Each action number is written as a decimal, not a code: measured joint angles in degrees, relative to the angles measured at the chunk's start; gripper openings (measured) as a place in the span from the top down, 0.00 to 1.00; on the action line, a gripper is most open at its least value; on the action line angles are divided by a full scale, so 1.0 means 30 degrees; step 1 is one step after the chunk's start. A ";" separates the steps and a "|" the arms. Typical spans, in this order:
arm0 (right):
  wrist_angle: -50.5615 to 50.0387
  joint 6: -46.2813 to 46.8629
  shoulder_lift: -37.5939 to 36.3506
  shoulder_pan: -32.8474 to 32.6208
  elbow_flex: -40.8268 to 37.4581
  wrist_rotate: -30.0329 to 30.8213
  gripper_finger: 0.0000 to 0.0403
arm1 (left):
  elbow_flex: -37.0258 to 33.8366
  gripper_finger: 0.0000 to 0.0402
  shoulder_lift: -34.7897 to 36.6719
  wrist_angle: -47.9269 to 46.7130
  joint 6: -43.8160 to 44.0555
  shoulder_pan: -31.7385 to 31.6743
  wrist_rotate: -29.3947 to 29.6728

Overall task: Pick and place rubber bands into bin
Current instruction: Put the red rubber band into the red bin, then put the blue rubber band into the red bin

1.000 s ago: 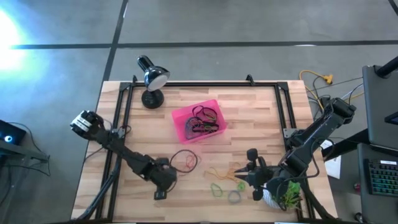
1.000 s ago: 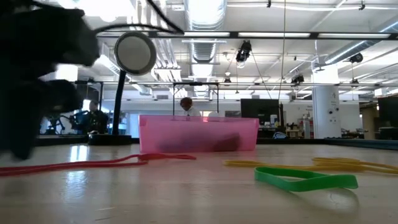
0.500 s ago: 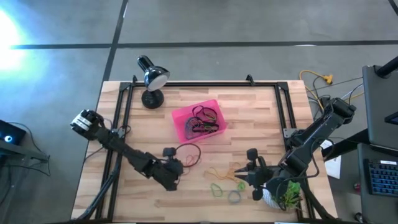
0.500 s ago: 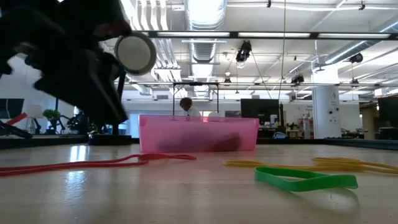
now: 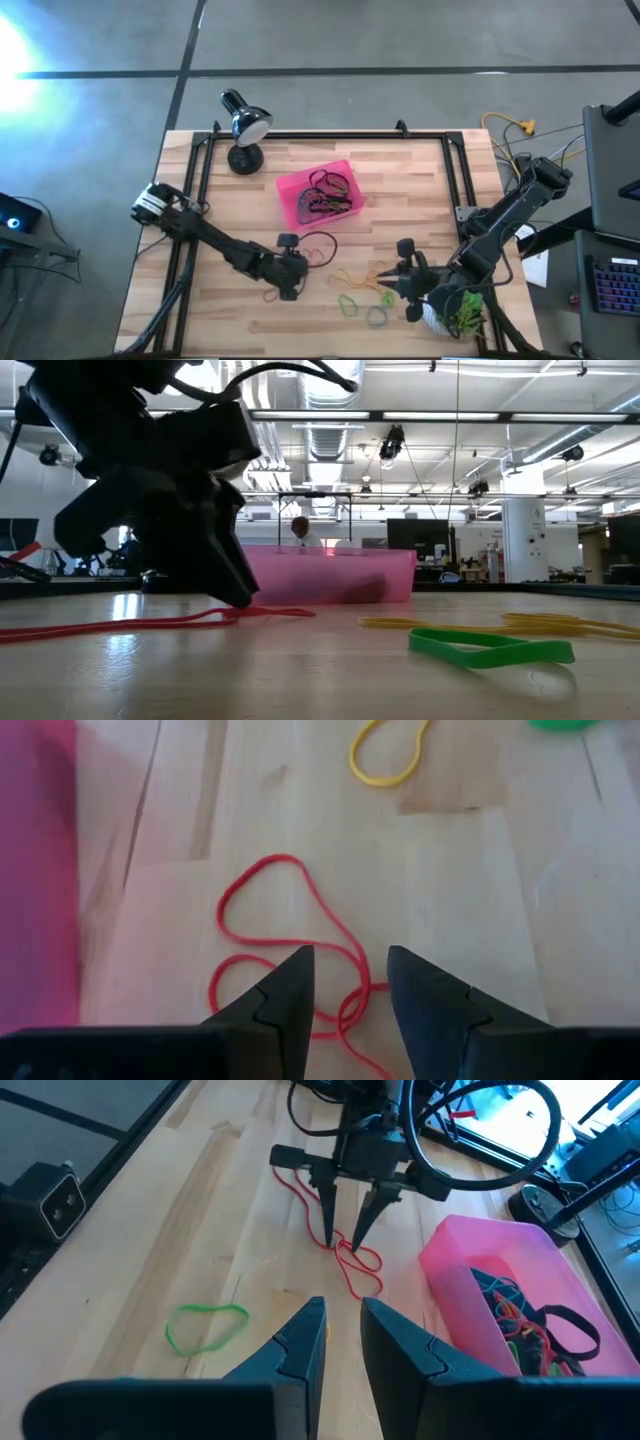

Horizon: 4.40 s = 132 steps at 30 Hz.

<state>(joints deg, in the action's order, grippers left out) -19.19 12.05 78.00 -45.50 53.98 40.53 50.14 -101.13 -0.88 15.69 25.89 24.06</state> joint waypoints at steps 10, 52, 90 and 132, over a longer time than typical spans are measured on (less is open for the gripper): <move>-0.0114 0.0000 0.0000 0.0000 -0.0044 0.0000 0.86 | 0.0071 0.72 -0.0720 0.0307 0.0386 -0.0444 -0.0549; -0.0183 -0.0007 0.0000 0.0000 -0.0083 0.0007 0.86 | 0.0352 1.00 0.3565 0.1993 -0.1332 -0.1253 -0.5483; -0.0435 0.0350 0.0000 0.0000 -0.0102 0.0007 0.86 | -0.1573 1.00 0.4403 0.7277 -0.2700 -0.3234 -0.3332; -0.0391 0.2584 0.0859 0.0563 -0.0357 0.0026 0.86 | -0.1521 0.68 0.5477 0.2833 -0.3843 -0.7745 -1.0649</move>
<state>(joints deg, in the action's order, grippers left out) -20.36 19.81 80.57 -43.81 52.90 40.61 45.58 -84.70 7.62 4.16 2.65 -7.89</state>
